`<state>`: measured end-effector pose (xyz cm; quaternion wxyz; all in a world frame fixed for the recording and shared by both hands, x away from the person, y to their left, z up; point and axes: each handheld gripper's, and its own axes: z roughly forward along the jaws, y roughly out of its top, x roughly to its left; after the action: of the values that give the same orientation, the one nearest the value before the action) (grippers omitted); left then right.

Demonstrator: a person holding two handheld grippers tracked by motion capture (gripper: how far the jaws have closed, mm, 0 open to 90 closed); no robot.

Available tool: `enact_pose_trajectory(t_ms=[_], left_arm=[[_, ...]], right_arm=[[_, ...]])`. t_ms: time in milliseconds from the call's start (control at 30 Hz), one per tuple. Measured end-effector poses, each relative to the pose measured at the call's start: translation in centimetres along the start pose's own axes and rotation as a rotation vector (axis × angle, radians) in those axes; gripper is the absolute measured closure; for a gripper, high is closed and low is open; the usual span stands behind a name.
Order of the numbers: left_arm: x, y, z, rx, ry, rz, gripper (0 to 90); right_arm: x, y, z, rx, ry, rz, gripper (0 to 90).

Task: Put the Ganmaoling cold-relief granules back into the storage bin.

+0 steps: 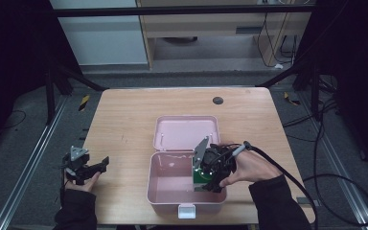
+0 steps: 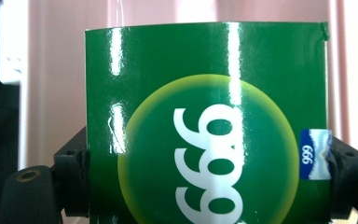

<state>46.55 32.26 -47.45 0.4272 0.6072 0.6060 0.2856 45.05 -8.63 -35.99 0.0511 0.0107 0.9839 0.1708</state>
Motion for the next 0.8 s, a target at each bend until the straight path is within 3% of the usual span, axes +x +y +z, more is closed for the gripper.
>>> enact_pose_trajectory(t_ms=[300, 667, 800], left_arm=[[0.0, 0.0, -0.1, 0.002, -0.001, 0.002, 20.4], [0.0, 0.0, 0.0, 0.000, 0.000, 0.002, 20.4], [0.0, 0.0, -0.1, 0.001, 0.000, 0.003, 20.4]], right_arm=[[0.0, 0.1, 1.2, 0.015, 0.008, -0.016, 15.5], [-0.1, -1.2, 2.7, -0.003, 0.023, 0.027, 14.9], [-0.1, -1.3, 3.0, 0.016, 0.025, 0.022, 13.3]])
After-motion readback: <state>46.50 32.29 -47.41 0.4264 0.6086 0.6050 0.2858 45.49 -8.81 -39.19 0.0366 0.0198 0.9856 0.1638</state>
